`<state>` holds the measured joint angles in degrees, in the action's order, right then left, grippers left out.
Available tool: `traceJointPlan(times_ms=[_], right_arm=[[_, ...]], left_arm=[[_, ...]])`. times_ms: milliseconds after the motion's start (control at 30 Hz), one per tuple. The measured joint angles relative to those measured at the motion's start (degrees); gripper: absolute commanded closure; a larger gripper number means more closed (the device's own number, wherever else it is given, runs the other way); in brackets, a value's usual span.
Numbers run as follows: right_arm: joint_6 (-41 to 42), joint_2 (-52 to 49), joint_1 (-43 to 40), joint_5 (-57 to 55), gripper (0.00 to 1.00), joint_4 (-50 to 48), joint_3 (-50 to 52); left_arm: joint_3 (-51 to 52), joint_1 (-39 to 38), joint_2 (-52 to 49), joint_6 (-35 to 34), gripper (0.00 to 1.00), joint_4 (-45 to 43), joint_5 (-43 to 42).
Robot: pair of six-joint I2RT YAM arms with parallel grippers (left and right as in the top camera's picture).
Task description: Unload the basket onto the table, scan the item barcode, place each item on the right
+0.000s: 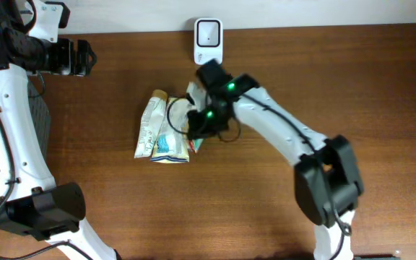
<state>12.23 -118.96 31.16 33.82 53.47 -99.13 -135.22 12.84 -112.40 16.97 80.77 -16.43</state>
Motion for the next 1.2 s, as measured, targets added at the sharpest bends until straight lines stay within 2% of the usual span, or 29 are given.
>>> traceJointPlan(times_ms=[100, 167, 267, 367, 467, 567, 600, 633, 700, 867, 1000, 1100, 1200], right_arm=[[-6.6, 2.0, -4.2, 15.6, 0.96, -0.9, -0.4], [-9.2, 2.0, -5.1, 21.5, 0.96, -0.9, -0.4], [-9.9, 2.0, -4.1, 24.9, 0.96, -1.7, 0.0], [-8.2, 1.9, -4.5, 28.7, 0.96, -7.9, 5.0], [-4.1, 1.3, -8.2, 30.5, 0.96, -15.1, 14.7], [-3.0, 1.0, -14.5, 30.5, 0.96, -16.3, 20.8], [-2.8, 1.0, -16.8, 30.0, 0.90, -16.3, 22.4], [-2.6, 0.9, -18.4, 28.6, 0.79, -16.3, 23.3], [-1.9, 0.9, -19.8, 24.8, 0.68, -16.3, 24.9], [0.4, 0.9, -19.7, 10.9, 0.70, -16.1, 25.4], [1.3, 0.9, -19.6, 7.3, 0.73, -15.3, 25.3], [1.0, 0.9, -17.4, 4.7, 0.72, -9.7, 23.8], [0.6, 1.1, -9.6, -6.0, 0.72, -2.0, 17.2]], left_arm=[[0.0, 0.0, 0.0, 0.0, 0.01, 0.0, 0.0], [0.0, 0.0, 0.0, 0.0, 0.01, 0.0, 0.0], [0.0, 0.0, 0.0, 0.0, 0.01, 0.0, 0.0], [0.0, 0.0, 0.0, 0.0, 0.01, 0.0, 0.0], [0.0, 0.0, 0.0, 0.0, 0.01, 0.0, 0.0], [0.0, 0.0, 0.0, 0.0, 0.01, 0.0, 0.0], [0.0, 0.0, 0.0, 0.0, 0.01, 0.0, 0.0], [0.0, 0.0, 0.0, 0.0, 0.01, 0.0, 0.0], [0.0, 0.0, 0.0, 0.0, 0.01, 0.0, 0.0], [0.0, 0.0, 0.0, 0.0, 0.01, 0.0, 0.0], [0.0, 0.0, 0.0, 0.0, 0.01, 0.0, 0.0], [0.0, 0.0, 0.0, 0.0, 0.01, 0.0, 0.0], [0.0, 0.0, 0.0, 0.0, 0.01, 0.0, 0.0]])
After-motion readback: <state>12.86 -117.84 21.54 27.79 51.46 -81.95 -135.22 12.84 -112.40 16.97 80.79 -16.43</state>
